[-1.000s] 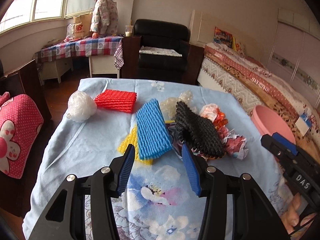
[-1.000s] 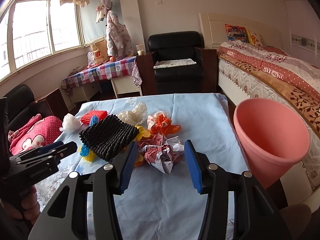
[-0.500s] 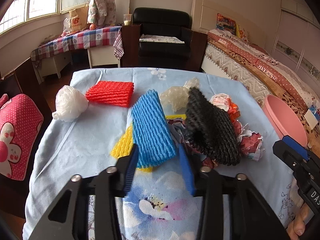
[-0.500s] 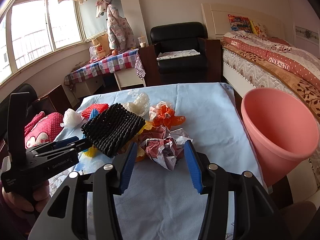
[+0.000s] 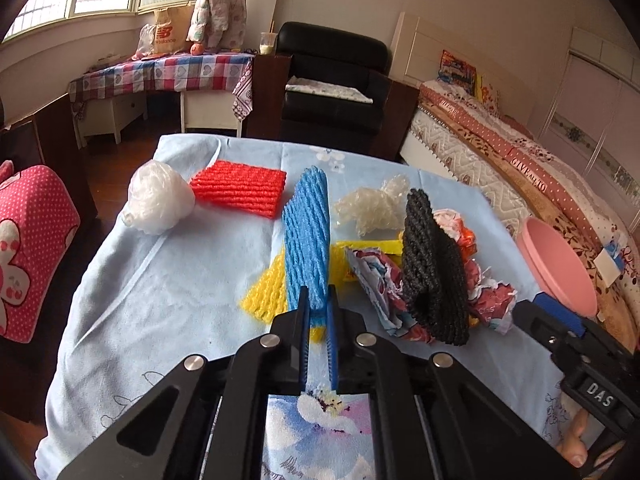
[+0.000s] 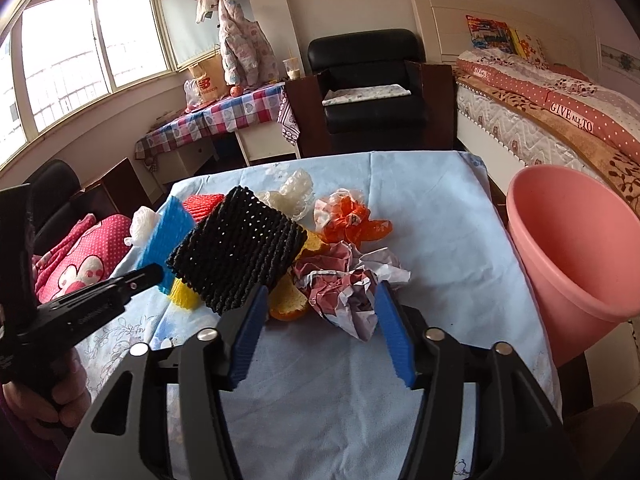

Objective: Collect trash
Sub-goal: 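Grasp the crumpled red-and-white paper with the right gripper while the left grasps the blue foam net, then carry the paper into the pink bucket and open the right gripper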

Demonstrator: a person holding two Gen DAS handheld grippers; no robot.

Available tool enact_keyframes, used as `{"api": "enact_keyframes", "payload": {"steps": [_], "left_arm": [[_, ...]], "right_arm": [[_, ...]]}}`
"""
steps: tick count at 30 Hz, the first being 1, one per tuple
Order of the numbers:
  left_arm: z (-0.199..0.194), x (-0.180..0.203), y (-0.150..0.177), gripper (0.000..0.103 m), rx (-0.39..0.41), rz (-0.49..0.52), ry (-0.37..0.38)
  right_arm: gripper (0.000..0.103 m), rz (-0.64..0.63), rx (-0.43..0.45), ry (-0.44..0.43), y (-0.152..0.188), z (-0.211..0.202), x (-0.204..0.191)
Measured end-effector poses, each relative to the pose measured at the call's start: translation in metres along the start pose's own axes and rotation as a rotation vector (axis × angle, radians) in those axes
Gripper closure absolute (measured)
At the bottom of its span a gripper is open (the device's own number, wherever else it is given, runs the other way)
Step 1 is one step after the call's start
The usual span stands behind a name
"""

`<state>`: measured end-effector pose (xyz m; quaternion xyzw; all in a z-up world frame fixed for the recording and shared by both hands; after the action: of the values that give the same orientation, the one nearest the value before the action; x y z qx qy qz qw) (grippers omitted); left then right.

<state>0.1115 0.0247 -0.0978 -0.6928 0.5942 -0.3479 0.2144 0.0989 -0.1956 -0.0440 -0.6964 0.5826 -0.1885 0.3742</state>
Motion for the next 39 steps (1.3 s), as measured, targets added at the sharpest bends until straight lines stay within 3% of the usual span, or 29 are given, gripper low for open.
{"api": "enact_keyframes", "payload": {"steps": [3,15,16,18,21,39], "left_arm": [[-0.008,0.000,-0.003,0.097,0.019,-0.004,0.025],[-0.016,0.009,-0.002,0.097,0.037,0.011,0.059],[-0.017,0.009,-0.003,0.097,0.039,0.013,0.061],[-0.018,0.010,-0.003,0.097,0.040,0.013,0.064],[-0.020,0.013,-0.004,0.097,0.044,0.012,0.069],[-0.048,0.060,-0.024,0.097,0.109,0.059,0.138]], "right_arm": [[0.037,0.023,-0.014,-0.001,0.001,0.004,0.003],[0.036,0.056,-0.112,0.029,0.006,0.036,0.018],[0.038,0.057,-0.112,0.026,0.006,0.036,0.017],[0.056,0.047,-0.113,0.015,0.005,0.037,0.016],[0.064,0.037,-0.117,0.007,0.005,0.036,0.016],[0.066,0.050,0.040,-0.030,-0.023,-0.022,0.027]]}}
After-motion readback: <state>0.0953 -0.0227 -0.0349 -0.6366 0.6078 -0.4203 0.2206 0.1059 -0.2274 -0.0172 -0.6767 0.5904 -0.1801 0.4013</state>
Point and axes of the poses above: each gripper's, at about its wrist camera, not at the fingertips, and z roughly the way its jaws point, x to its right, y to its underside, the point moved 9 cm from there along z, roughly the way its jaws point, and after that the axes turned 2 degrees about -z, right-handed, at the moved point
